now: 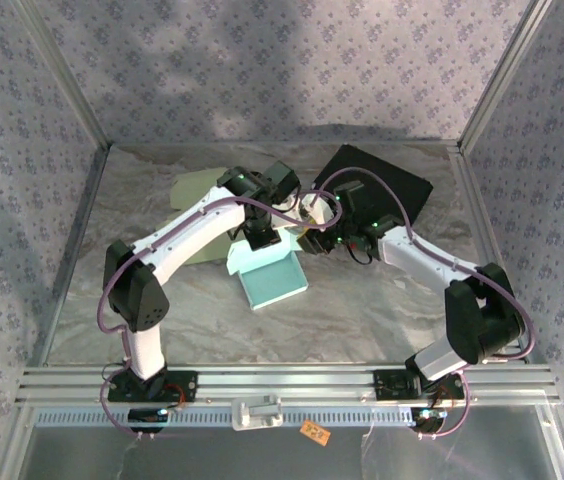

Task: Fold the paper box

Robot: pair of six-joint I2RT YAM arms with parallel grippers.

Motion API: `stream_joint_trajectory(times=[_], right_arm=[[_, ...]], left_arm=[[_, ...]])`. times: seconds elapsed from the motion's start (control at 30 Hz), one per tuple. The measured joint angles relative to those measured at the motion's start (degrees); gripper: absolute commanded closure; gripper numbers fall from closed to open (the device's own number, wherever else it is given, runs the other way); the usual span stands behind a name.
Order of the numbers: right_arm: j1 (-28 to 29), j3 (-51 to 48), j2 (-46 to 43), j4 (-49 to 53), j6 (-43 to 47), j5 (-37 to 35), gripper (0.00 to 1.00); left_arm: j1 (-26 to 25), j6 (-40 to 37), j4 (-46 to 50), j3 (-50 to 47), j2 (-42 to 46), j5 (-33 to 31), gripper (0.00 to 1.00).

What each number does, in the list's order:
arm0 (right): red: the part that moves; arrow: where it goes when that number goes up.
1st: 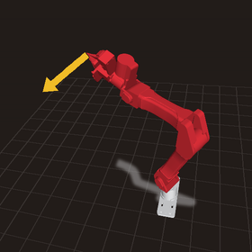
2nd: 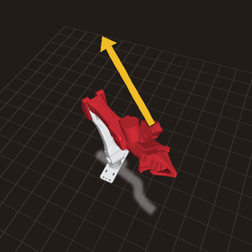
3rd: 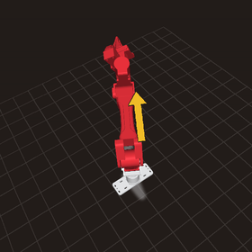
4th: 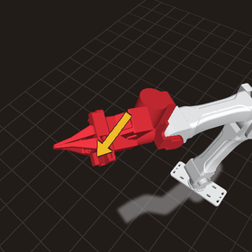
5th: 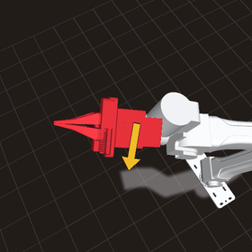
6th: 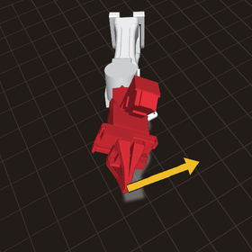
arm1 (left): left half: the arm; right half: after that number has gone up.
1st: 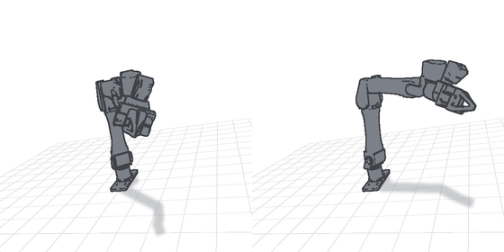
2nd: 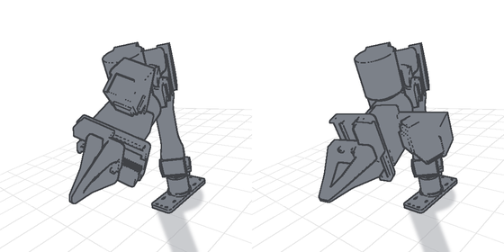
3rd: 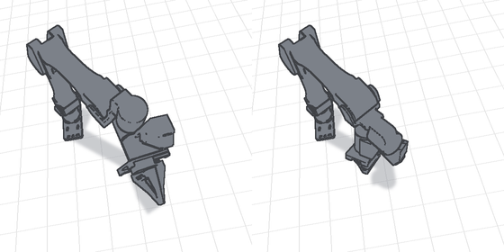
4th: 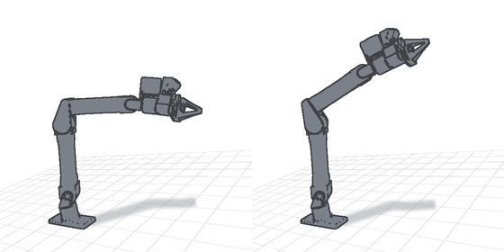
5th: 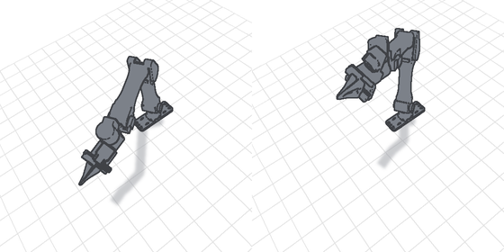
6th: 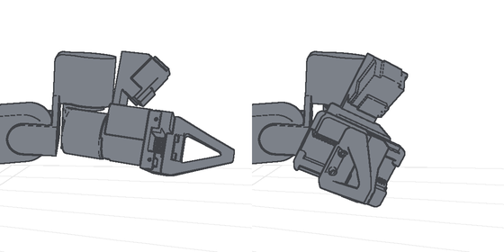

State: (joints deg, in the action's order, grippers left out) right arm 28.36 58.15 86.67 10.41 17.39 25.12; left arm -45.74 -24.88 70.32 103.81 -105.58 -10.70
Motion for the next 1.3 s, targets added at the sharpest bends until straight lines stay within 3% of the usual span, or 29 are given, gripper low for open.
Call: stream_joint_trajectory(times=[0.27,0.57,0.8,0.93,1.3], right_arm=[[-5.33,-5.55,-4.28,-2.78,-3.52,3.3,0.47],[-4.33,-7.76,-4.7,-5.2,-4.46,6.73,0.48],[-4.17,-4.74,0.72,-5.84,-4.35,7.78,0.51],[-3.65,-2.95,2.47,-5.88,-4.26,8.11,0.57],[-2.89,-0.68,3.87,-5.25,-3.76,8.31,0.87]], left_arm=[[1.07,-0.61,-0.74,-0.02,0.02,2.97,1.0],[2.62,-2.6,-1.84,-0.26,0.02,5.4,1.0],[2.62,-3.19,-2.03,-0.26,0.02,6.25,1.0],[2.62,-3.19,-2.03,-0.26,0.02,6.43,1.0],[2.62,-3.17,-2.64,-0.26,0.02,6.4,1.0]])
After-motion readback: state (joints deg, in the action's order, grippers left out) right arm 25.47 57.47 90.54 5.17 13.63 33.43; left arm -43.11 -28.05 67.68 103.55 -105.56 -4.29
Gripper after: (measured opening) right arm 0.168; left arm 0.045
